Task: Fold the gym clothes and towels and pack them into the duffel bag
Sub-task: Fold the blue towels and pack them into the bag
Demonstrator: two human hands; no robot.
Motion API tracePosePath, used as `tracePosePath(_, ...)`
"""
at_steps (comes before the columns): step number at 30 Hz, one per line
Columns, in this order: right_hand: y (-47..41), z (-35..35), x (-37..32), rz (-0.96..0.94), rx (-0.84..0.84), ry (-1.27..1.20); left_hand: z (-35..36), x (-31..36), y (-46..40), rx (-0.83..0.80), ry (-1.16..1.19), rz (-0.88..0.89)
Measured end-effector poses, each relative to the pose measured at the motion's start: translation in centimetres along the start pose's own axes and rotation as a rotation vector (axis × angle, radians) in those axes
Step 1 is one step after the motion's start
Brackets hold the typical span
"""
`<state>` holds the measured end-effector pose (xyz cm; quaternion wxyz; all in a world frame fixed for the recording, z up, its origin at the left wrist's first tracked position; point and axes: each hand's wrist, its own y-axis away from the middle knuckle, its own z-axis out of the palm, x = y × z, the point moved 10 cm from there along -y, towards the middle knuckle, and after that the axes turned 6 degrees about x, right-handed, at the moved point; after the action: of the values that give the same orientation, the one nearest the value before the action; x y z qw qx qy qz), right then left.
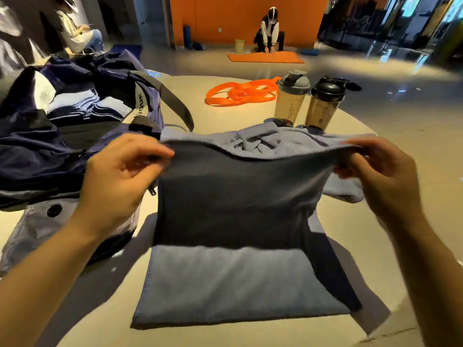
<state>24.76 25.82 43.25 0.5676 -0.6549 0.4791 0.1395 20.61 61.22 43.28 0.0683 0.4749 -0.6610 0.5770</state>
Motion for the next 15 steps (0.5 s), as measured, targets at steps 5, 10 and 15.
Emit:
tracePosePath(5, 8.7, -0.5, 1.4, 0.153, -0.401, -0.084, 0.2, -1.8, 8.9, -0.296, 0.19, -0.217)
tracePosePath(10, 13.4, 0.9, 3.1, 0.109, -0.549, 0.207, 1.7, -1.9, 13.7, -0.549, -0.165, -0.013)
tracePosePath(15, 11.4, 0.6, 2.4, 0.109, -0.398, 0.153, 0.8, -1.0, 11.3, -0.371, -0.13, 0.035)
